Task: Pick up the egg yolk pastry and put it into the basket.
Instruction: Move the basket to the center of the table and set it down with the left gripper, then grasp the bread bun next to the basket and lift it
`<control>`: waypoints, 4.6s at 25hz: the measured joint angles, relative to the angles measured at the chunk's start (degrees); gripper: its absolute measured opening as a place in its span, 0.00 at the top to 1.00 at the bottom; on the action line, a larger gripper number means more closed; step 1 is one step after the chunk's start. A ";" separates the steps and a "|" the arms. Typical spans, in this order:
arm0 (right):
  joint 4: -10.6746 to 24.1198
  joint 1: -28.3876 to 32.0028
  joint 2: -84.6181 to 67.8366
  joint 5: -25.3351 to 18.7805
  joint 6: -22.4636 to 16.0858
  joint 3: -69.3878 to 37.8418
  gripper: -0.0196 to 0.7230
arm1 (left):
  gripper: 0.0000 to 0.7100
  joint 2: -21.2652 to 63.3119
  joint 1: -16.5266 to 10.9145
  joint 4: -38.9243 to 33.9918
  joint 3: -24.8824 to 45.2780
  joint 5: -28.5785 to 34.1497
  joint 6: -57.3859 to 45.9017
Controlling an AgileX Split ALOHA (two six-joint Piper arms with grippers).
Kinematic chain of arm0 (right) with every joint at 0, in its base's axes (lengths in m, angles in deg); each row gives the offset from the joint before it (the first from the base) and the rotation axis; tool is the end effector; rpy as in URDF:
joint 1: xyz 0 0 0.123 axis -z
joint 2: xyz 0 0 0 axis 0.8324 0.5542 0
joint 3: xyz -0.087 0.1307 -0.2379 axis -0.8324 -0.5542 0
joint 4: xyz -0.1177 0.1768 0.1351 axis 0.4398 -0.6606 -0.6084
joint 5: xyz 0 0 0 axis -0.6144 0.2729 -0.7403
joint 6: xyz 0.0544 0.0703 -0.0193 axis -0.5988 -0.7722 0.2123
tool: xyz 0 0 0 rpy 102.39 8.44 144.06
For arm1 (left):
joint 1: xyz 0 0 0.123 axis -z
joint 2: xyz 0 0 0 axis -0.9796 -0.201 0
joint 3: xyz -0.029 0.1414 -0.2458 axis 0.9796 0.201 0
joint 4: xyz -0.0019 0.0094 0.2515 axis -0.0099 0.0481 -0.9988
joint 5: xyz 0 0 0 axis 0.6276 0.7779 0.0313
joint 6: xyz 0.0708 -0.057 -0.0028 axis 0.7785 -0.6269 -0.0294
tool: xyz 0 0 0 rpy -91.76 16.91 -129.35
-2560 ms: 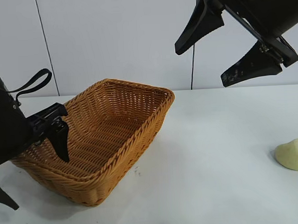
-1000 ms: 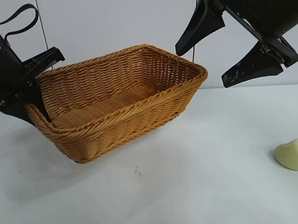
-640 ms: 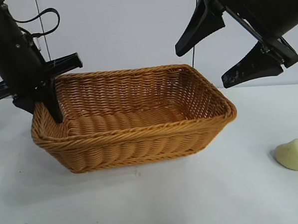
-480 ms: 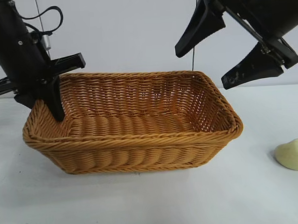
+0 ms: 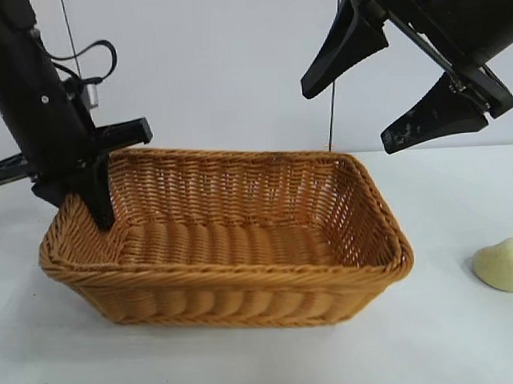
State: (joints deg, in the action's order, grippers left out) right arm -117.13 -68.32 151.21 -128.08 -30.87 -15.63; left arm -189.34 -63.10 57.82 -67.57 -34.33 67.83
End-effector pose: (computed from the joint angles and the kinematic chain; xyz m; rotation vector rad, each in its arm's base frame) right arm 0.2852 0.1094 0.2584 -0.0322 2.6144 0.9189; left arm 0.3831 -0.1291 0.1300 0.0591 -3.0688 0.3978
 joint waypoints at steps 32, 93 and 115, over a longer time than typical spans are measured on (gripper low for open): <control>0.00 0.00 0.00 -0.85 0.00 0.00 0.07 | 0.17 9.58 -0.34 -12.38 -16.09 13.59 -0.24; 8.83 0.00 0.00 -1.16 -3.24 2.00 0.07 | 0.18 122.11 -14.01 -16.30 54.02 6.43 3.05; 45.53 10.17 11.87 -5.22 -22.05 8.65 0.07 | 0.18 122.11 -14.01 -16.30 54.02 6.38 3.10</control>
State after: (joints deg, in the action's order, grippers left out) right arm -71.60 -58.16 163.08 -133.30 -52.91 -6.98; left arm -67.23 -77.11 41.52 -13.55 -27.94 70.93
